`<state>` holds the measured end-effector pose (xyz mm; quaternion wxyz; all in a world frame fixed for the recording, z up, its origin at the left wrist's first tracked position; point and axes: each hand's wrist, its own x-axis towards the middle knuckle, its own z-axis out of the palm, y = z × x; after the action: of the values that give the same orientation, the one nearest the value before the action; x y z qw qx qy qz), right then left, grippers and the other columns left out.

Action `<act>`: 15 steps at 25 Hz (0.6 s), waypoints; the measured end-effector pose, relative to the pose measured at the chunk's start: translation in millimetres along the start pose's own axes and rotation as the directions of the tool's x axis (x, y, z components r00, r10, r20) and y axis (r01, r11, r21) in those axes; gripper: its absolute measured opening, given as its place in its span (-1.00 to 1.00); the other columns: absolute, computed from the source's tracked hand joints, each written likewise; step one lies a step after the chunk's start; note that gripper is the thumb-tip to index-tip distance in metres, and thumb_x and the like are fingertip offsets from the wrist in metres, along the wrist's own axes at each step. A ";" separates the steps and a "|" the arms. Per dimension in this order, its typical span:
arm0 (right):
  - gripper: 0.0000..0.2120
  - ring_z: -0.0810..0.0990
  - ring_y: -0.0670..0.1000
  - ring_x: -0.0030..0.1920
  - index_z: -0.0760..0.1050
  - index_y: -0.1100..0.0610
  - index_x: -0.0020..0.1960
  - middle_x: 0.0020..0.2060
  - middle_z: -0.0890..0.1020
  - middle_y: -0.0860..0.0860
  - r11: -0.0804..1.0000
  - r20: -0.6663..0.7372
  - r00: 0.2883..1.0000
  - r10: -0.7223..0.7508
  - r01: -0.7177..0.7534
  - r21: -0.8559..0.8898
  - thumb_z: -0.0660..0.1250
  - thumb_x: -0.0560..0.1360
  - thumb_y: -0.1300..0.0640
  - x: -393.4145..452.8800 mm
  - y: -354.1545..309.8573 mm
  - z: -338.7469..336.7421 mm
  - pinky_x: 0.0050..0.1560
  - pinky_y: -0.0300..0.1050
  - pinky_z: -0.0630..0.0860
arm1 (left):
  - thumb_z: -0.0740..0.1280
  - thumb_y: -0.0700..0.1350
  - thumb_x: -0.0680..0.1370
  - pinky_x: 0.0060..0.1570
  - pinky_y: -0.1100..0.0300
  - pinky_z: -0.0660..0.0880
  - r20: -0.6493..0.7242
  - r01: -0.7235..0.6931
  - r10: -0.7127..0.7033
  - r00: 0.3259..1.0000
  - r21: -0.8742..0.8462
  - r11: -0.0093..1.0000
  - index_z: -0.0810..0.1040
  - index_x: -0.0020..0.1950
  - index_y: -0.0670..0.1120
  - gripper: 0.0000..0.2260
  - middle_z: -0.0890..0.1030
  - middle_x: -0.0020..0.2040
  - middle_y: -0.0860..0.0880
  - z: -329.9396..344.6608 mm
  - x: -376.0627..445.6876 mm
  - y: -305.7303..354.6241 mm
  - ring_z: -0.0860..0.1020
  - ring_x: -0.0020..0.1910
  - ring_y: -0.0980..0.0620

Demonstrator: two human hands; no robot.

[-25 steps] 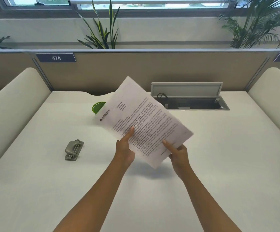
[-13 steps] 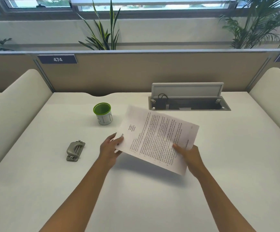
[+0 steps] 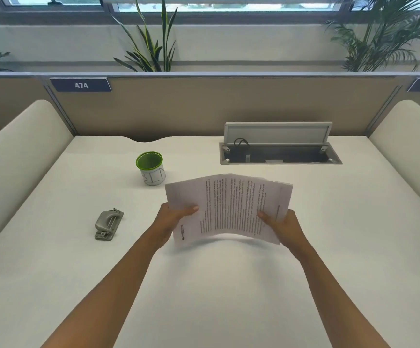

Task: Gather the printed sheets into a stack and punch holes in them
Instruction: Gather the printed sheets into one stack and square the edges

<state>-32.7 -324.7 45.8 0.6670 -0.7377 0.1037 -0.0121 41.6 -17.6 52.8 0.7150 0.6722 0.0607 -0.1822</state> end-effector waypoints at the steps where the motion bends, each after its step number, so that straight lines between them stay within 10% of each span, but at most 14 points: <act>1: -0.84 0.74 -0.14 -0.03 0.65 -0.06 0.09 -0.06 0.76 -0.18 1.000 -0.032 0.999 -0.022 0.022 -0.005 0.49 0.51 0.06 1.4 -0.8 1.3 -0.12 -0.27 0.65 | 0.56 -0.16 0.44 -0.01 0.05 0.64 -0.018 -0.043 0.043 0.999 0.004 0.999 0.67 0.15 -0.08 -0.70 0.76 0.06 -0.07 2.6 0.1 -0.3 0.71 0.08 -0.12; 15: -0.80 0.70 0.06 0.08 0.61 -0.09 0.09 0.04 0.73 0.02 0.999 -0.072 0.997 -0.014 0.011 -0.041 0.48 0.52 0.14 -1.5 32.5 6.7 0.12 0.05 0.65 | 0.59 -0.09 0.34 0.11 0.05 0.60 -0.036 -0.116 0.115 0.993 -0.023 0.993 0.66 0.18 -0.04 -0.58 0.74 0.11 -0.04 0.9 -6.5 -34.4 0.69 0.11 -0.05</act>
<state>-37.6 -320.7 13.2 0.6476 -0.7508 0.1234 -0.0408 23.6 -18.4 22.7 0.7315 0.6687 0.0365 -0.1280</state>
